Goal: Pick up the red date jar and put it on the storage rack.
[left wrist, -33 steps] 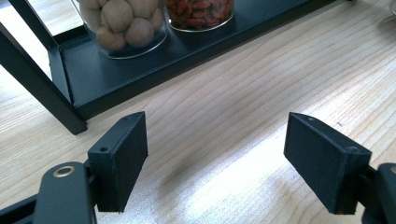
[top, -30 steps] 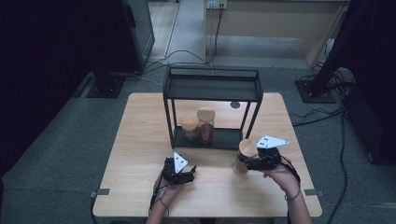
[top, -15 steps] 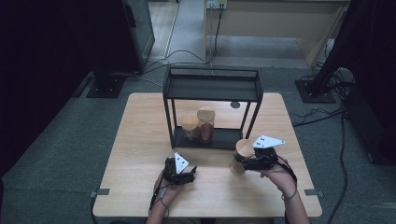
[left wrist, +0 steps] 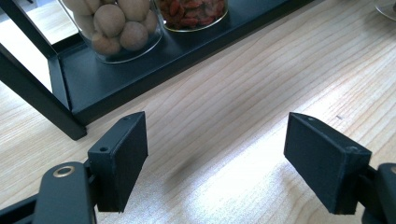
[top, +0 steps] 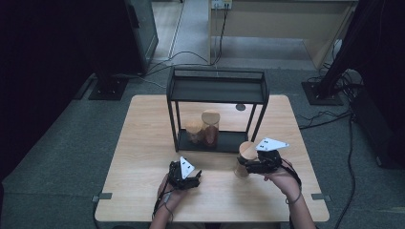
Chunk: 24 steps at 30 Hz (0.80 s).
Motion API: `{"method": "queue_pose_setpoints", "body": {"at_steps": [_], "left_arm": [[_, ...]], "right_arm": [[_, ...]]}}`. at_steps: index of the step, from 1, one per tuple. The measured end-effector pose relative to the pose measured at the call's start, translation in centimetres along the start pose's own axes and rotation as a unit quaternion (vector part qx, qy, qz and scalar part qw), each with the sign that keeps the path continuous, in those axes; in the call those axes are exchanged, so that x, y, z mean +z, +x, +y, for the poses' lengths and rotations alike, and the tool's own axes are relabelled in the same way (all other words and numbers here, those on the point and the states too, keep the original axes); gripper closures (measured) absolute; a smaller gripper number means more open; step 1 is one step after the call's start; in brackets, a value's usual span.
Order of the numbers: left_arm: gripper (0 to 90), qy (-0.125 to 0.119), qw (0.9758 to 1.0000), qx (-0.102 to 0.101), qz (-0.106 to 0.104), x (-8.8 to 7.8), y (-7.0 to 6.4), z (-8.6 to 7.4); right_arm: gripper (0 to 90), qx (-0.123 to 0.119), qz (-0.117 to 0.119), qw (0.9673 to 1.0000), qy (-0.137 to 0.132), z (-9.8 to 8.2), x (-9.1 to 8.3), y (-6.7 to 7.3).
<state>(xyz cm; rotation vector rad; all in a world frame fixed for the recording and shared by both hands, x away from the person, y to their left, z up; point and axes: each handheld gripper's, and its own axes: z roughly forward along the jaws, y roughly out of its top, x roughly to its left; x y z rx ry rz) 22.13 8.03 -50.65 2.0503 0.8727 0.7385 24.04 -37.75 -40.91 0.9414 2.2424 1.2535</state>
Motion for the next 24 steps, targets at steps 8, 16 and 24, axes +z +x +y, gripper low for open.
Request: {"method": "queue_pose_setpoints", "body": {"at_steps": [8,16,24], "left_arm": [[21.7,0.002,1.0000,0.005,0.003,0.0,-0.2,0.1],[21.7,0.003,1.0000,0.003,0.001,0.1,-0.1,0.1],[21.7,0.003,1.0000,-0.001,-0.001,0.1,0.1,0.1]], "right_arm": [[24.9,0.000,0.003,1.0000,-0.002,0.3,0.2,0.1],[24.9,0.007,0.002,1.0000,-0.002,0.8,0.7,0.1],[24.8,0.008,0.004,1.0000,0.002,1.2,1.1,0.2]]}}
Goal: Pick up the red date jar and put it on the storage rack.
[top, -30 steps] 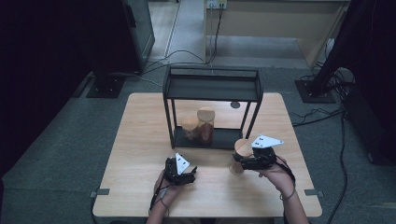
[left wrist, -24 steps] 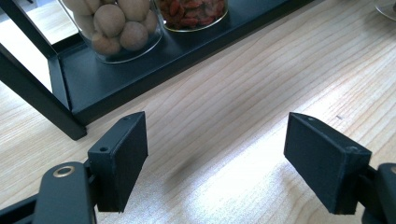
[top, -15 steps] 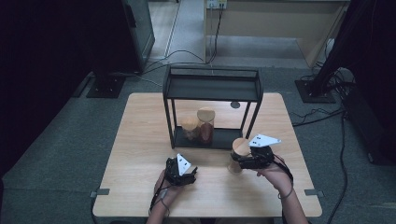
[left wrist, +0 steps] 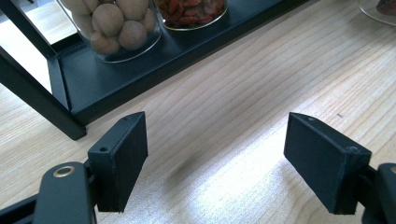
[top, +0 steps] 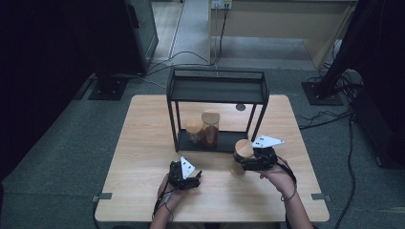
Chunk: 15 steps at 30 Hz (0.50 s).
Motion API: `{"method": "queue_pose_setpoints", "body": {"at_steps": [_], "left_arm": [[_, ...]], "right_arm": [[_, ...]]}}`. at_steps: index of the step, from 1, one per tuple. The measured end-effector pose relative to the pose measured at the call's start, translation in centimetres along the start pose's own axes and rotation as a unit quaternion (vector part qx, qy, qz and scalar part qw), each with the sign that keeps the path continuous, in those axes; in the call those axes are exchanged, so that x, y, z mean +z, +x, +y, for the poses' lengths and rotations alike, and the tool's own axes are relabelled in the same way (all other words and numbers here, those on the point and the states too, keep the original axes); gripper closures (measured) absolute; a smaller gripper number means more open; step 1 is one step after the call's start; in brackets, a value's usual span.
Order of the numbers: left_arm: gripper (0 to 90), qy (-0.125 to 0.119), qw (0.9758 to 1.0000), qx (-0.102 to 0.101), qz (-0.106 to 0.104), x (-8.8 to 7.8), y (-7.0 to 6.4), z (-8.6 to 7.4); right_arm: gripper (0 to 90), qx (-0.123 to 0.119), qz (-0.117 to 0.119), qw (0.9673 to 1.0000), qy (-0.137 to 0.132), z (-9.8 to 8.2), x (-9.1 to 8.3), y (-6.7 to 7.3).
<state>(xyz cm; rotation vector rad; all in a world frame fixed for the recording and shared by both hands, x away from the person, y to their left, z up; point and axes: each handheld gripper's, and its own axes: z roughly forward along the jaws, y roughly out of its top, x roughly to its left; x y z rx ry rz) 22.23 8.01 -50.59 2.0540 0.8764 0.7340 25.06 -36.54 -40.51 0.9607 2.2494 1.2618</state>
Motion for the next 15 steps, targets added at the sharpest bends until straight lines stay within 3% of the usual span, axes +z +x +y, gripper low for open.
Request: {"method": "queue_pose_setpoints", "body": {"at_steps": [8,15], "left_arm": [[21.7,0.000,1.0000,0.003,0.000,0.0,-0.1,0.0],[21.7,-0.001,1.0000,0.008,0.001,0.0,-0.2,0.0]], "right_arm": [[24.9,-0.010,-0.005,0.9999,-0.001,0.8,0.6,0.3],[24.9,-0.003,-0.008,1.0000,0.002,1.2,1.3,0.4]]}}
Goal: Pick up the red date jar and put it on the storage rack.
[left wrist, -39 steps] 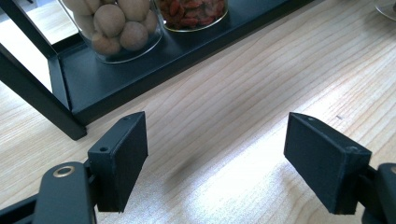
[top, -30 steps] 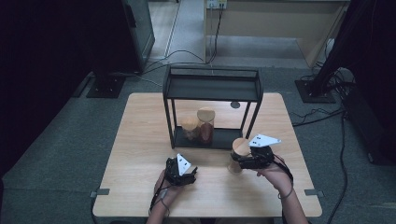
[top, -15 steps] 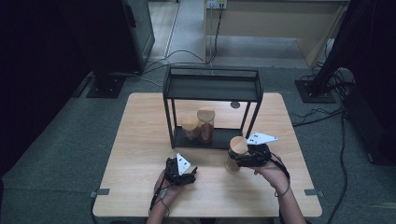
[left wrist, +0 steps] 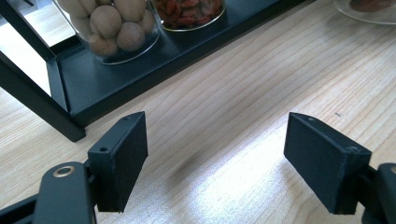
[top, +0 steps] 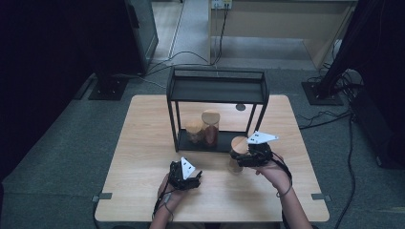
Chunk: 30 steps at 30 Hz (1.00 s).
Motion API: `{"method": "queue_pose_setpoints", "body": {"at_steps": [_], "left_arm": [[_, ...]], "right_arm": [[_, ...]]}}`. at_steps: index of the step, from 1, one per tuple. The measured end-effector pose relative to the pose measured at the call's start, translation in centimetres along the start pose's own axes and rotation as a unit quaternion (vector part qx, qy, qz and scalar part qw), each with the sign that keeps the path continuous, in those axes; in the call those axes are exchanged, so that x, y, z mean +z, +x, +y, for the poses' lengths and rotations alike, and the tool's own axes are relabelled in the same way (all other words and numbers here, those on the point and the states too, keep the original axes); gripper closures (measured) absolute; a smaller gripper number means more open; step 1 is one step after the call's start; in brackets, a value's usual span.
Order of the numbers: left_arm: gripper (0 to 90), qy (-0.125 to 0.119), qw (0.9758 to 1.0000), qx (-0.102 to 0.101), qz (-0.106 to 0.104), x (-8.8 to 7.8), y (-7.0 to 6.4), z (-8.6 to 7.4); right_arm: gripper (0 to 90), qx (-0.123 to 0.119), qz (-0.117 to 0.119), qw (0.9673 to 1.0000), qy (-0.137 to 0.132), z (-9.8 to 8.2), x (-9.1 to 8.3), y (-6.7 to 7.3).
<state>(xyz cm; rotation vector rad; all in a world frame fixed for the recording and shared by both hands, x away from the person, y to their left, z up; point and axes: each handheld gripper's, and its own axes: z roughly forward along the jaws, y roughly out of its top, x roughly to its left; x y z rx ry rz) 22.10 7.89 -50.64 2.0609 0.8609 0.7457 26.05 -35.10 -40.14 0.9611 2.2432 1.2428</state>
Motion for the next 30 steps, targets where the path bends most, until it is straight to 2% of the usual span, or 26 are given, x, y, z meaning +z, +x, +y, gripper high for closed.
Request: {"method": "queue_pose_setpoints", "body": {"at_steps": [7,12,15,19,30], "left_arm": [[21.7,0.000,1.0000,0.004,0.000,0.0,-0.1,0.0],[21.7,0.001,1.0000,0.000,-0.002,0.0,0.1,0.0],[21.7,0.000,1.0000,-0.005,-0.004,0.0,0.2,0.0],[21.7,0.001,1.0000,-0.004,-0.004,-0.1,0.2,0.0],[21.7,0.000,1.0000,-0.004,-0.004,0.0,0.2,0.0]], "right_arm": [[24.9,0.007,-0.005,0.9999,-0.007,0.2,0.4,0.3],[24.9,0.009,-0.019,0.9998,-0.008,0.5,0.8,0.5],[24.9,0.013,-0.018,0.9997,-0.005,0.7,1.0,0.4],[24.8,0.008,-0.026,0.9996,-0.002,1.0,1.4,0.6],[24.9,0.020,-0.039,0.9990,-0.007,1.2,1.9,0.6]]}}
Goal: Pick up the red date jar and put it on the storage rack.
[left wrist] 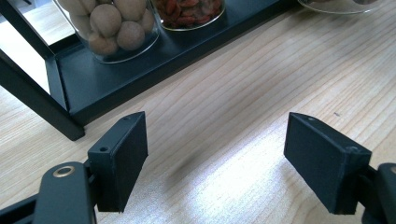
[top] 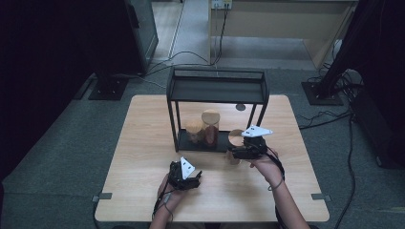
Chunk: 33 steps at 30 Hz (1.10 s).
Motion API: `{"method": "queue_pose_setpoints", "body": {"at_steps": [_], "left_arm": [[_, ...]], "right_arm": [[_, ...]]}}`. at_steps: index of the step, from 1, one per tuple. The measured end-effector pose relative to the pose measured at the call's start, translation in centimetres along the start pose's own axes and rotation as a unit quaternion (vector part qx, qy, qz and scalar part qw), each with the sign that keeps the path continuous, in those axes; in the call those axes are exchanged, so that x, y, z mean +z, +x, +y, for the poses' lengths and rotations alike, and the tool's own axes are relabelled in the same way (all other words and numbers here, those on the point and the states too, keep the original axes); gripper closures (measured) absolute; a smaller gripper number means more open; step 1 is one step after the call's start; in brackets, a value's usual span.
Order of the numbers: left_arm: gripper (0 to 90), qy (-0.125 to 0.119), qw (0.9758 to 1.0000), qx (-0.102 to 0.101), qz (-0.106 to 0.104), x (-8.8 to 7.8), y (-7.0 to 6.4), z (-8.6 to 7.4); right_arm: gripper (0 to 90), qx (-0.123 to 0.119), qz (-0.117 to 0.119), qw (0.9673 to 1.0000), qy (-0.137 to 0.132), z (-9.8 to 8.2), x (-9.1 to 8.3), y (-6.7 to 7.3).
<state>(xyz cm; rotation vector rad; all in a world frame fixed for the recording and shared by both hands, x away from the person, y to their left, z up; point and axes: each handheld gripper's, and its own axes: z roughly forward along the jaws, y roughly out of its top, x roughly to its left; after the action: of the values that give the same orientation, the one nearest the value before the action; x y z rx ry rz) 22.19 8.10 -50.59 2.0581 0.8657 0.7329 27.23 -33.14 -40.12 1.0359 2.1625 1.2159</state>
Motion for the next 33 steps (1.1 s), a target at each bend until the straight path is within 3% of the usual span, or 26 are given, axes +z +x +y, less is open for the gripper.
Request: {"method": "queue_pose_setpoints", "body": {"at_steps": [21,26,33], "left_arm": [[21.7,-0.001,1.0000,0.004,0.000,0.0,-0.1,0.0],[21.7,0.000,1.0000,0.006,0.000,0.0,-0.1,0.0],[21.7,0.000,1.0000,0.005,-0.001,0.0,-0.1,0.0]], "right_arm": [[24.9,0.005,-0.024,0.9997,-0.005,0.7,0.9,0.8],[24.9,-0.004,-0.035,0.9994,-0.001,0.7,1.3,1.4],[24.9,-0.001,-0.032,0.9995,-0.002,1.0,1.8,1.7]]}}
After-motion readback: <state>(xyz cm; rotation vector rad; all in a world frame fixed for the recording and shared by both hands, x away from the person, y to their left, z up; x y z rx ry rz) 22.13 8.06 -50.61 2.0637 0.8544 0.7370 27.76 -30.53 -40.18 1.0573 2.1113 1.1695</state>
